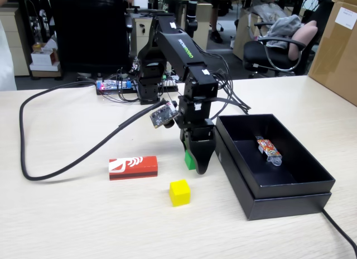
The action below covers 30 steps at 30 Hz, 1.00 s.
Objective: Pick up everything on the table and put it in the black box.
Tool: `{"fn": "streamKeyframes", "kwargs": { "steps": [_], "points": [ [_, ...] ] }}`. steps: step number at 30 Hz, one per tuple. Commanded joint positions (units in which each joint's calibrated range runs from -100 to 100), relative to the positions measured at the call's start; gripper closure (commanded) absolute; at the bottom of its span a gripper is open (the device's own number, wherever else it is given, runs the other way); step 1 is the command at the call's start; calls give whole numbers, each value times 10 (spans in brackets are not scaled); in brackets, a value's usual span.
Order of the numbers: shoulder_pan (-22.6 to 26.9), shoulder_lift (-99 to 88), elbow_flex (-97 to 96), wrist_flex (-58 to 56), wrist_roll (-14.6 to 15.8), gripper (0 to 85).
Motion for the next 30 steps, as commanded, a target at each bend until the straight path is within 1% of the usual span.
{"fn": "streamKeyframes", "kwargs": {
  "steps": [1, 4, 5, 7, 9, 11, 14, 17, 18, 20, 22, 23, 24, 27, 30],
  "points": [
    [0, -7, 37, -2, 0, 714],
    [-3, -6, 43, -2, 0, 825],
    [-5, -6, 44, -2, -1, 846],
    [-8, -7, 45, -2, -3, 846],
    [-12, -44, 31, -5, -5, 846],
    [-12, -98, 24, -33, -5, 846],
    [-13, -228, 10, -88, -8, 847],
    [-10, -409, -35, -95, -15, 847],
    [-2, -474, -49, -95, -15, 847],
    [11, -536, -59, -96, -15, 847],
    [43, -623, -53, -111, -12, 847],
    [48, -631, -53, -112, -11, 847],
    [71, -660, -53, -114, -5, 847],
    [104, -614, -24, -113, 2, 847],
    [111, -514, 26, -113, 3, 847]
  ]
}}
